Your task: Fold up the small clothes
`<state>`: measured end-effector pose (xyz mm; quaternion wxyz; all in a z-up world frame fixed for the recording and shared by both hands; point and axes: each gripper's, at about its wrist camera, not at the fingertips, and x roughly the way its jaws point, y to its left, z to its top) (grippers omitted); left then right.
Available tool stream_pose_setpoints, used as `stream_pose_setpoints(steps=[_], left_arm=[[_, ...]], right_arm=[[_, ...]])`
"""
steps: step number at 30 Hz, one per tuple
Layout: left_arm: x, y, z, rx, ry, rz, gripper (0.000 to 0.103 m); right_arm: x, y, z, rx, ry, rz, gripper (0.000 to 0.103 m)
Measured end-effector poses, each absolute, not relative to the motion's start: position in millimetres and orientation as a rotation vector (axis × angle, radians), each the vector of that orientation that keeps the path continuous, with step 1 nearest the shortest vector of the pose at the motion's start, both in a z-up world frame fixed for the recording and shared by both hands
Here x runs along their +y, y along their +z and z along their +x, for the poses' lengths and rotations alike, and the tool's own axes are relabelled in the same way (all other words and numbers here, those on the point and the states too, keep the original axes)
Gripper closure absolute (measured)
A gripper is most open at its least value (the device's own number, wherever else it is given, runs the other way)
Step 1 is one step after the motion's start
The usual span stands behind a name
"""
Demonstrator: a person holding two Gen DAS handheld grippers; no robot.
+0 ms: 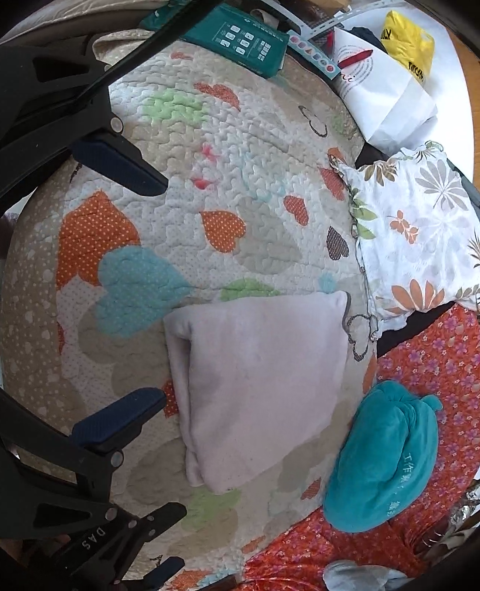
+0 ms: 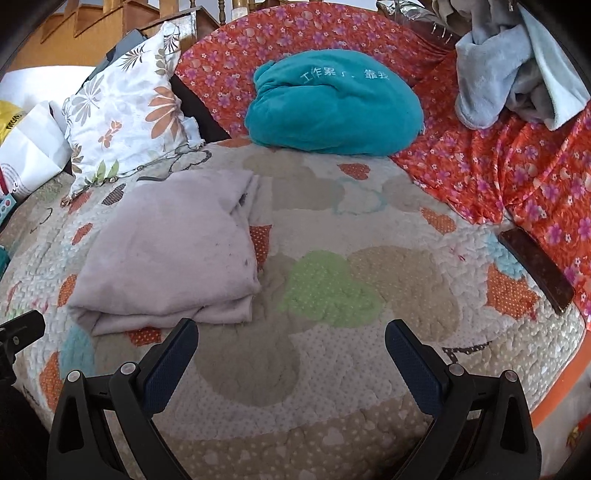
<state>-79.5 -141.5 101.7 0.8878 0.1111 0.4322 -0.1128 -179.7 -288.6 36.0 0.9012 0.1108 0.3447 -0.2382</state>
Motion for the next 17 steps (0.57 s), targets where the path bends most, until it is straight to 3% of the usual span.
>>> stream_pose_setpoints(steps=[17], left_arm=[[-143.6,69.5,-54.8,1.002,-0.269,0.233,0.000]], right_arm=[[-272.3,15.8,-151.4,0.766,-0.477,0.119,0.000]])
